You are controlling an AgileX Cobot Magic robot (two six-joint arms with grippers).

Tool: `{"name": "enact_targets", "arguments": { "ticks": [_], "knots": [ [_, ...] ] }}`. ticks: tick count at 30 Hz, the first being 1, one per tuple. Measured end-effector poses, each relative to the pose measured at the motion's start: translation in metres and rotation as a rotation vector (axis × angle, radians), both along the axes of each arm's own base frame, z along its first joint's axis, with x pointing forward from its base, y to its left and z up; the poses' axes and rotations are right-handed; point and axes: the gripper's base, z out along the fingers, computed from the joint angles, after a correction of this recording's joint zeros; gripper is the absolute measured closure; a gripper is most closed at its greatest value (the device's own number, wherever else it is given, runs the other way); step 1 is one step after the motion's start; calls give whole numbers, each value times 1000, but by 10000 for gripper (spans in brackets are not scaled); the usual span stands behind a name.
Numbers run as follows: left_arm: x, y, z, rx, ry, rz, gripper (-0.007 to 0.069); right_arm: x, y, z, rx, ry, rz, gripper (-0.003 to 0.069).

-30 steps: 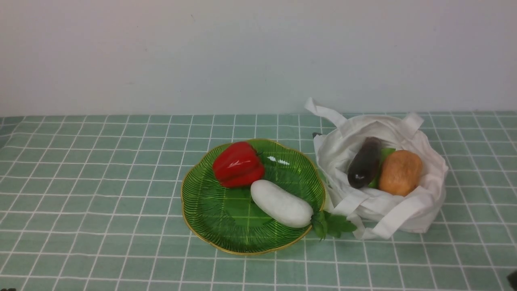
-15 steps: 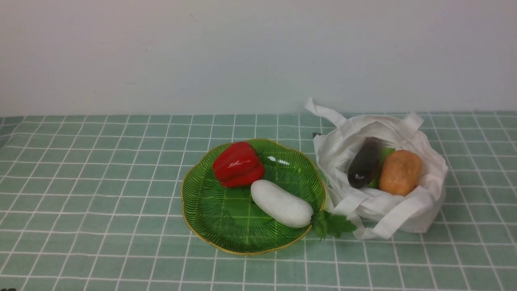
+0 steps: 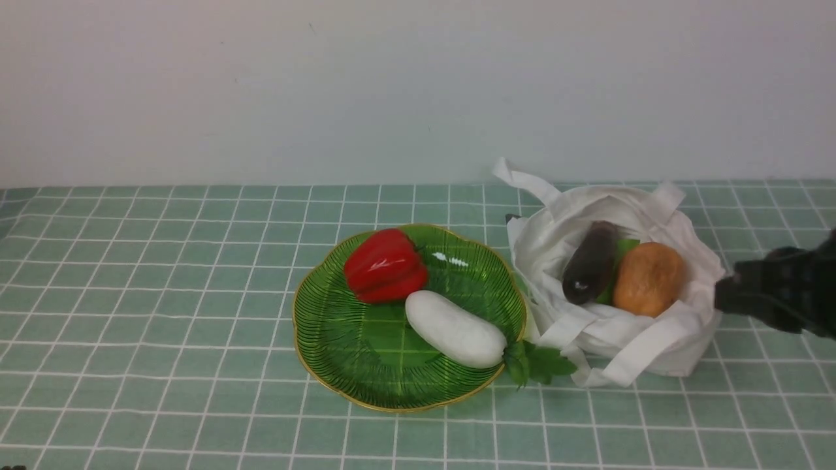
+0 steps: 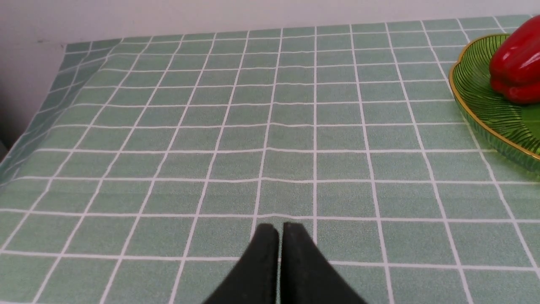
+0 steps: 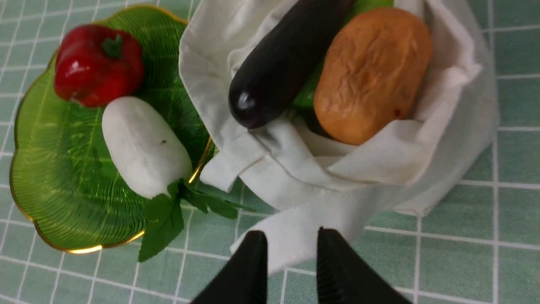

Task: Take vegetables from cloth bag on blue coffee tablecloth place on plate.
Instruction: 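Reach into the bag and grasp the item inside with the right gripper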

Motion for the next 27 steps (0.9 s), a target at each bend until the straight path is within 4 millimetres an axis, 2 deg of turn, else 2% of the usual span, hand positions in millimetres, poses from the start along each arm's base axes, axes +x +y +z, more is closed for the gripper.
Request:
{"name": "enact_targets", "arguments": {
  "ticks": [2,5,8,11,12,15,19,27],
  "knots": [
    [0,0,0,0,0,0,633,17,2,-7,-11,45,36,421],
    [0,0,0,0,0,0,633,50,3,-15,-21,87,55,276],
    [0,0,0,0,0,0,633,73,3,-24,-30,101,49,192],
    [0,0,0,0,0,0,633,88,3,-31,-35,105,38,134],
    [0,0,0,0,0,0,633,101,2,-39,-35,113,20,97],
    [0,0,0,0,0,0,633,113,2,-51,-40,132,8,72],
    [0,0,0,0,0,0,633,128,-2,-79,-83,159,-5,62],
    [0,0,0,0,0,0,633,138,-2,-103,-67,189,-39,93]
  ]
}}
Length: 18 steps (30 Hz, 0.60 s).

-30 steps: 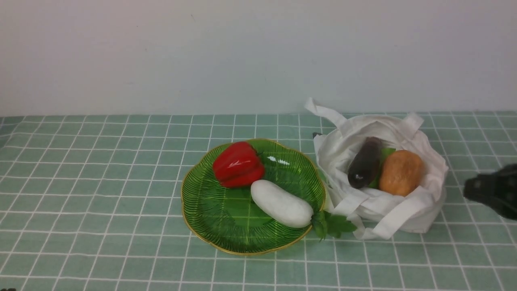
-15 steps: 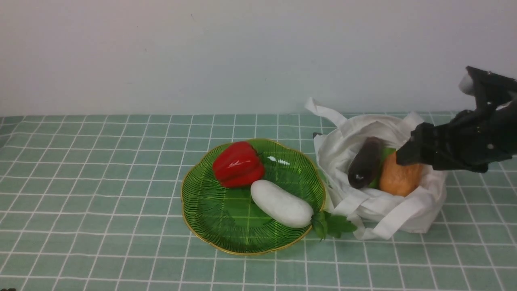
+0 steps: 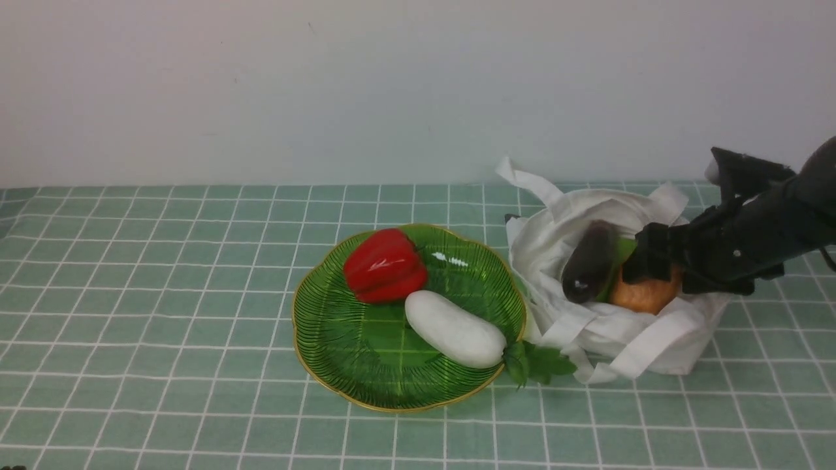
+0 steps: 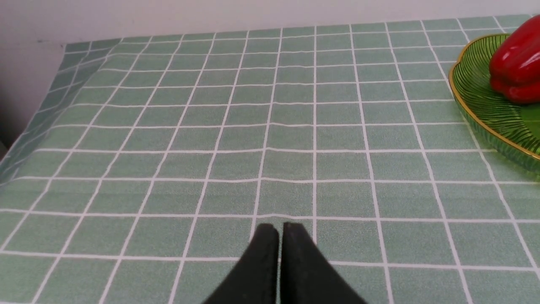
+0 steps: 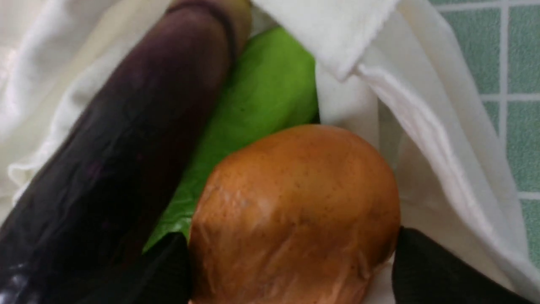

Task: Take vegetables from cloth bag on blue coffee tablecloth place on plate.
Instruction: 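Reach into the bag and grasp the item inside with the right gripper, then take the potato out of the bag and place it in the dish with the right gripper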

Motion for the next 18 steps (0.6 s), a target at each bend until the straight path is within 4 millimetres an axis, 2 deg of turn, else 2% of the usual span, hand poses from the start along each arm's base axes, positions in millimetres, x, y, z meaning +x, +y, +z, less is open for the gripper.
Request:
{"name": "enact_targets", "arguments": {
  "ticks": [3,9,12,18],
  "knots": [
    [0,0,0,0,0,0,633,0,0,0,8,-2,-2,140],
    [0,0,0,0,0,0,633,-2,0,6,6,-6,15,145],
    [0,0,0,0,0,0,633,-7,-1,23,-5,-41,34,145],
    [0,0,0,0,0,0,633,-24,-1,72,-17,-148,61,145]
  ]
}}
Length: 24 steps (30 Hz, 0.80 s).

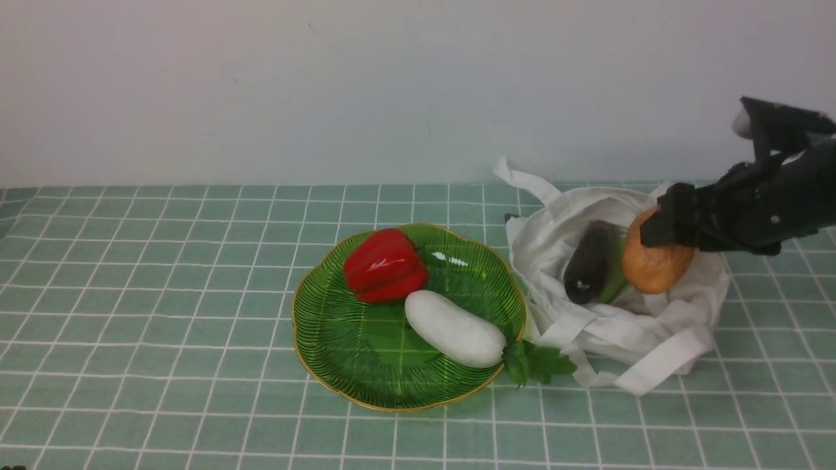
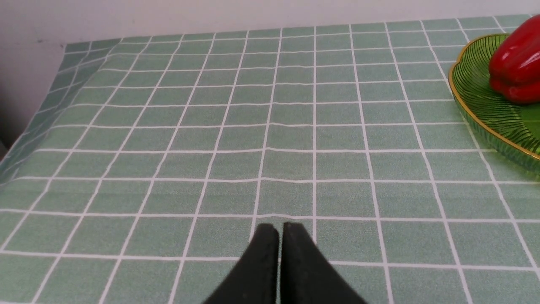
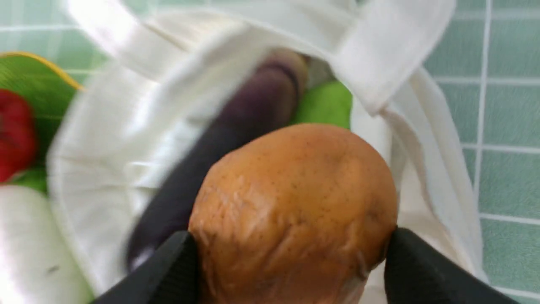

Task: Take vegetables from cloth bag on blue coffee tablecloth place on plate.
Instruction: 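Take the potato out of the bag and place it in the dish with the right gripper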

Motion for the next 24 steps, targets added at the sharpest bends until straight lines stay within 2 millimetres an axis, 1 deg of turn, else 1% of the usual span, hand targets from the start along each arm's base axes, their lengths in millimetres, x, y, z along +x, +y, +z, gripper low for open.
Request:
{"name": "enact_targets", "arguments": {
  "ticks": [4,5,6,8,10,13,14,15,16,17,18,19,22,24],
  "knots": [
    [0,0,0,0,0,0,633,-16,4,30,38,-55,21,145],
    [0,0,0,0,0,0,633,-20,9,40,50,-77,50,145],
    [0,0,0,0,0,0,633,-22,12,45,58,-94,71,145],
    [0,0,0,0,0,0,633,-26,29,57,85,-128,147,145],
    [0,0,0,0,0,0,633,-31,59,63,125,-156,253,145],
    [0,0,0,0,0,0,633,-38,105,57,159,-158,374,145],
    [0,0,0,0,0,0,633,-40,127,48,157,-161,419,145],
    [0,0,0,0,0,0,633,-39,130,46,155,-163,419,145],
    [0,0,0,0,0,0,633,-40,145,39,150,-169,444,145],
    [0,0,0,0,0,0,633,-39,164,28,132,-190,459,145],
    [0,0,0,0,0,0,633,-37,172,20,119,-206,455,145],
    [0,0,0,0,0,0,633,-37,185,11,103,-225,462,145],
    [0,0,0,0,0,0,633,-31,209,-15,55,-282,434,145],
    [0,0,0,0,0,0,633,-31,217,-25,37,-294,429,145]
  ]
}}
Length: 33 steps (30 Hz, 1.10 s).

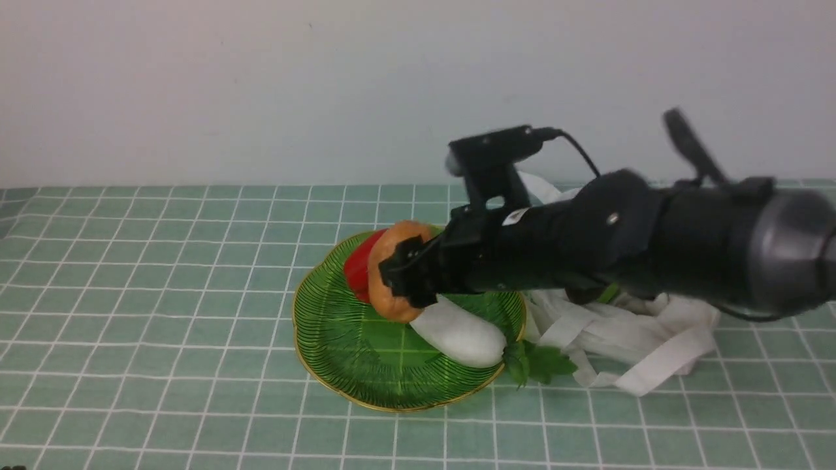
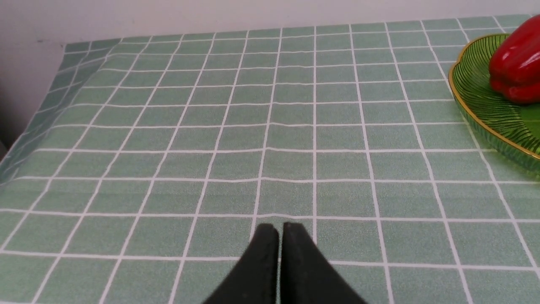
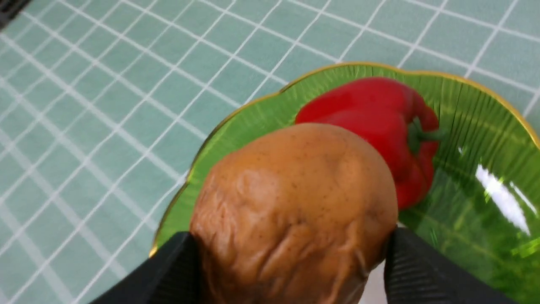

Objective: Take vegetables from cloth bag on blue coffee tablecloth place on plate.

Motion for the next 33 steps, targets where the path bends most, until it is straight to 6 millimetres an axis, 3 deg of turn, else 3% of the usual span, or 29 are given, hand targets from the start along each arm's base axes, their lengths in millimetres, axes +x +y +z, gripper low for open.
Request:
{"name": "enact_targets", "arguments": {
  "ticks": [3,8,15,17,18,19,21,24,29,33],
  "knots": [
    [0,0,0,0,0,0,633,5,13,-25,-34,-36,-32,107],
    [0,0,0,0,0,0,633,5,14,-31,-42,-24,-32,-1],
    [0,0,0,0,0,0,633,-10,0,24,-21,-79,73,-23],
    [0,0,0,0,0,0,633,-22,-13,58,-22,-131,127,13],
    [0,0,0,0,0,0,633,-25,-16,64,-18,-137,135,18],
    [0,0,0,0,0,0,633,-42,-35,99,-19,-188,173,88],
    [0,0,0,0,0,0,633,-54,-48,120,-24,-218,188,130],
    [0,0,0,0,0,0,633,-84,-83,159,-38,-265,185,260],
    [0,0,0,0,0,0,633,-133,-141,194,-169,-296,129,470],
    [0,0,0,0,0,0,633,-174,-179,204,-281,-246,37,618]
  ]
}}
